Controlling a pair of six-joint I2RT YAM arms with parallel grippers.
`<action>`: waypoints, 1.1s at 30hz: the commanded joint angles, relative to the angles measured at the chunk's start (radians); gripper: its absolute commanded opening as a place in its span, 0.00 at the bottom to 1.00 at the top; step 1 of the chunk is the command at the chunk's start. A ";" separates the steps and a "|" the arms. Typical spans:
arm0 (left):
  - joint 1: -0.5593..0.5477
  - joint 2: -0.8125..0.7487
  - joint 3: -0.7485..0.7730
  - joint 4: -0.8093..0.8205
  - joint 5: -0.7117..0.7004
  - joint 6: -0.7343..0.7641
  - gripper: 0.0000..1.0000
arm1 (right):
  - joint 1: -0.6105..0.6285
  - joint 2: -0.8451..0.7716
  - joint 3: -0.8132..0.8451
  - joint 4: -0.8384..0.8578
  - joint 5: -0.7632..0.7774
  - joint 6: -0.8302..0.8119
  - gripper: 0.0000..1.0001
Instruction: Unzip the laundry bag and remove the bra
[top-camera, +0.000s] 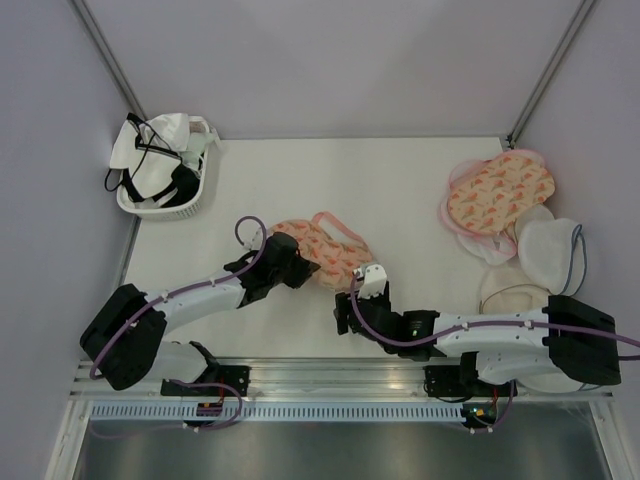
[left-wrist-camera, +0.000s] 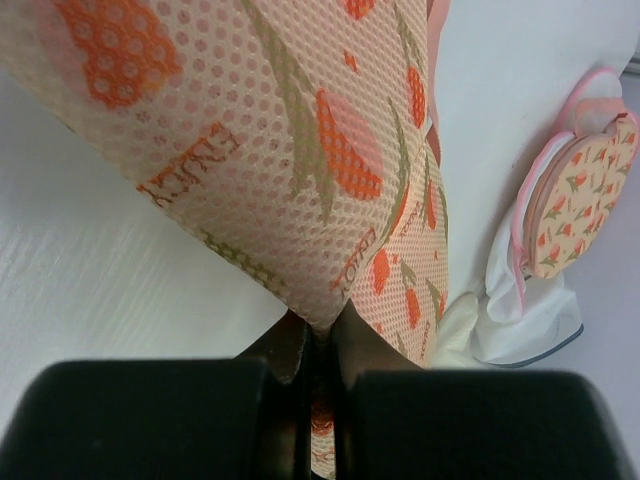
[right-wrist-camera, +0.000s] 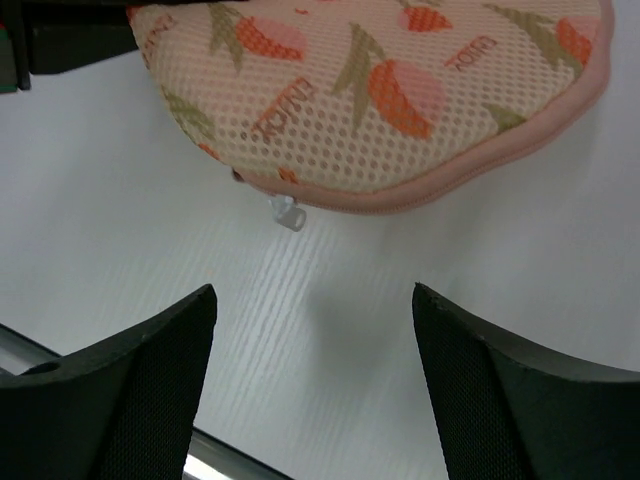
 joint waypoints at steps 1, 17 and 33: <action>-0.004 -0.009 0.002 0.003 0.051 -0.069 0.02 | 0.004 0.042 -0.002 0.203 0.078 -0.042 0.83; -0.001 -0.093 -0.120 0.019 0.058 -0.009 0.02 | -0.066 0.060 0.076 0.086 0.099 -0.062 0.00; 0.214 -0.086 -0.220 0.290 0.402 0.454 0.02 | -0.075 -0.130 0.102 -0.447 0.025 -0.009 0.01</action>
